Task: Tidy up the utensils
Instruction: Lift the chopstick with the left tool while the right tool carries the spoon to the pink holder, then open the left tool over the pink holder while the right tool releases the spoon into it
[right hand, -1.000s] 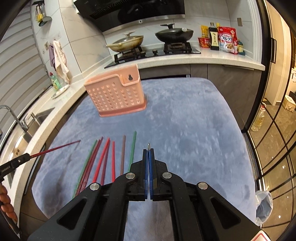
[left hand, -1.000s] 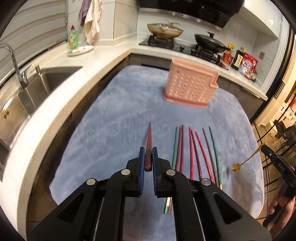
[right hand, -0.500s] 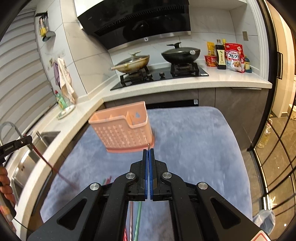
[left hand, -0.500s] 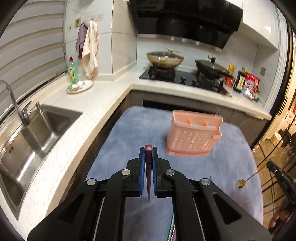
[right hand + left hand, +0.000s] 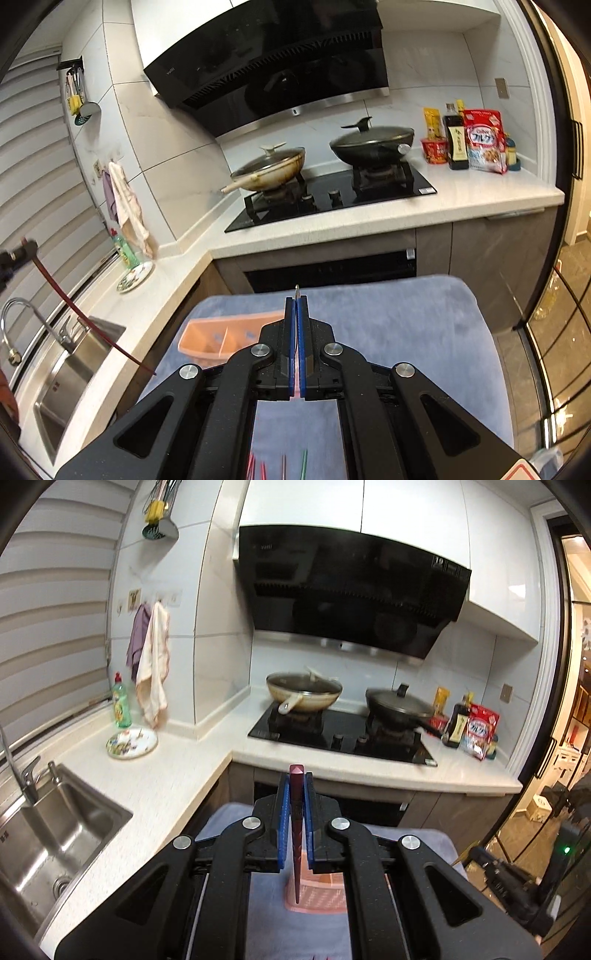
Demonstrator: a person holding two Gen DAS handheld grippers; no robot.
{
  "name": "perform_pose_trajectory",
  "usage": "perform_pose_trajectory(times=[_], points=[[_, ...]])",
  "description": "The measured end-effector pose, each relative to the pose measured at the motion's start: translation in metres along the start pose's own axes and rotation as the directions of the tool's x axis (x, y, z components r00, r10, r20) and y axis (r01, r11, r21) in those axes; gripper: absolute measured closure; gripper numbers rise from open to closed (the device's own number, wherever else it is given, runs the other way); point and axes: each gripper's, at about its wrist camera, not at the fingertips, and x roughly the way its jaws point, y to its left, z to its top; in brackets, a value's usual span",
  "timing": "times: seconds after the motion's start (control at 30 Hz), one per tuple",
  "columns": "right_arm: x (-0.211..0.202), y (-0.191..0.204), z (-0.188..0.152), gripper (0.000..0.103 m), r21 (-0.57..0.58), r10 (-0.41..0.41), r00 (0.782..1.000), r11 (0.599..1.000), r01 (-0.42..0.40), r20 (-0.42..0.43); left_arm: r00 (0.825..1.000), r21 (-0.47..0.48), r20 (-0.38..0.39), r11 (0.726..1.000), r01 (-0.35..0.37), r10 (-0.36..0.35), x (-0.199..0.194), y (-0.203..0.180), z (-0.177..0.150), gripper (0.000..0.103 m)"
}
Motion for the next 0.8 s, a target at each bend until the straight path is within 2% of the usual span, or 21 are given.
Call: perform_pose_trajectory(times=[0.1, 0.23, 0.53, 0.67, 0.8], points=[[0.024, 0.004, 0.007, 0.102, -0.019, -0.003, 1.0, 1.0, 0.003, -0.015, 1.0, 0.008, 0.03, 1.0, -0.001, 0.001, 0.018, -0.009, 0.012, 0.096], [0.052, 0.006, 0.005, 0.102, -0.042, -0.01, 0.999, 0.999, 0.008, -0.049, 1.0, 0.005, 0.028, 1.0, 0.011, -0.011, 0.042, -0.016, 0.012, 0.096], [0.104, 0.001, -0.02, 0.102, -0.055, -0.013, 0.99, 0.998, 0.005, -0.137, 0.997, -0.005, -0.078, 1.0, 0.017, -0.017, 0.097, -0.015, -0.029, 0.096], [0.114, 0.003, -0.029, 0.1, -0.071, -0.02, 0.987, 0.997, 0.009, -0.157, 0.992, -0.016, -0.123, 1.0, 0.014, -0.016, 0.111, -0.01, -0.045, 0.096], [0.107, 0.003, -0.031, 0.095, -0.067, -0.023, 0.989, 0.998, 0.013, -0.144, 0.991, -0.012, -0.137, 1.0, 0.009, -0.01, 0.112, -0.004, -0.055, 0.095]])
